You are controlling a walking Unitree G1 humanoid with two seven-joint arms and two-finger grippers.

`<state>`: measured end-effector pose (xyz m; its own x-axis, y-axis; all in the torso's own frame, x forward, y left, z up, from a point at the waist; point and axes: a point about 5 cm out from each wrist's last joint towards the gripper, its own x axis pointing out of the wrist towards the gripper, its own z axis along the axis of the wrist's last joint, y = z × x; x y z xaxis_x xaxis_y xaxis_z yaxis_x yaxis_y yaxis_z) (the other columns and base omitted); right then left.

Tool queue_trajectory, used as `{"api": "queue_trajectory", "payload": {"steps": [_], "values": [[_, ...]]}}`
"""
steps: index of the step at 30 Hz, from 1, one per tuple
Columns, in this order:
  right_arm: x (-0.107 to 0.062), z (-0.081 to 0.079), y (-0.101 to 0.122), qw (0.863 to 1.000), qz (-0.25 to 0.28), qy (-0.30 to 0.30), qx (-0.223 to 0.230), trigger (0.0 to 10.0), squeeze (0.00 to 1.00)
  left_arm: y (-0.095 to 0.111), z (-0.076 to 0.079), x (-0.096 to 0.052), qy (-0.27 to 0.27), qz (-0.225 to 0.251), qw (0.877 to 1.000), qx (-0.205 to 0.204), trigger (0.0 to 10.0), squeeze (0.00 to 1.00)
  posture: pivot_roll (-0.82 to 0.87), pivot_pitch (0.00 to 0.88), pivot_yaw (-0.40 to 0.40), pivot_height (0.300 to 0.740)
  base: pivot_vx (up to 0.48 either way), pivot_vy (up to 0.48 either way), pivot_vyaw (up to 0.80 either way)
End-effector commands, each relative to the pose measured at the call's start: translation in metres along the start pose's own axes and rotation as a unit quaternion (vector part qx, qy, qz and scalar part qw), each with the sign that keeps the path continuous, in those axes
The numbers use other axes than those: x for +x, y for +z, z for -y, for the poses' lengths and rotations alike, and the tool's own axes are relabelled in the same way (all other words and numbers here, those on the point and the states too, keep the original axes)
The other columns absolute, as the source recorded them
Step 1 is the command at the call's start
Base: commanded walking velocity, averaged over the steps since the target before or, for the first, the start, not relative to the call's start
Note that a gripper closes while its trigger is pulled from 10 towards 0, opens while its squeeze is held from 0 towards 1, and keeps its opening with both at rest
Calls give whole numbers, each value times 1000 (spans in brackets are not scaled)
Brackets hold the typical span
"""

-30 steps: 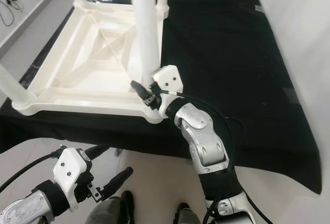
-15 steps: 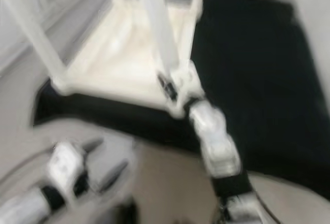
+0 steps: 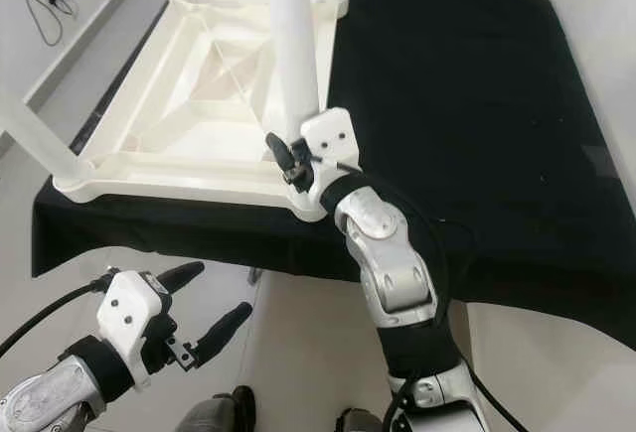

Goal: Building children table

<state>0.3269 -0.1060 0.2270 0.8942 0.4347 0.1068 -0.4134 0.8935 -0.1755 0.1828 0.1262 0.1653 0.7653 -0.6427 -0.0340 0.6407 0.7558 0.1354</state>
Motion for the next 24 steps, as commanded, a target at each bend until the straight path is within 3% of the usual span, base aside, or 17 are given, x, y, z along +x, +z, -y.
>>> {"api": "queue_trajectory", "payload": {"steps": [1, 14, 18, 20, 24], "values": [[-13, 13, -57, 988, -144, -49, 39, 10000, 0, -6, 0, -2, 5, -15, 1000, -11, 10000, 0, 41, 282, 29, 740, 0, 0, 0], [-11, 9, -52, 990, -124, -45, 39, 10000, 0, 1, -11, 1, 22, -5, 1000, 19, 10000, 0, 42, 273, 33, 740, 0, 0, 0], [-16, 1, -46, 996, -66, -32, 55, 10000, 0, 20, -26, 6, 47, 28, 998, 39, 10000, 0, 41, 268, 38, 740, 0, 0, 0], [-16, 1, -46, 996, -66, -32, 55, 10000, 0, 20, -26, 6, 47, 28, 998, 39, 10000, 0, 41, 268, 38, 740, 0, 0, 0], [-23, 1, -56, 996, -65, -34, 44, 10000, 0, 41, -41, 10, 65, 64, 995, 48, 10000, 0, 42, 263, 47, 740, 0, 0, 0]]}}
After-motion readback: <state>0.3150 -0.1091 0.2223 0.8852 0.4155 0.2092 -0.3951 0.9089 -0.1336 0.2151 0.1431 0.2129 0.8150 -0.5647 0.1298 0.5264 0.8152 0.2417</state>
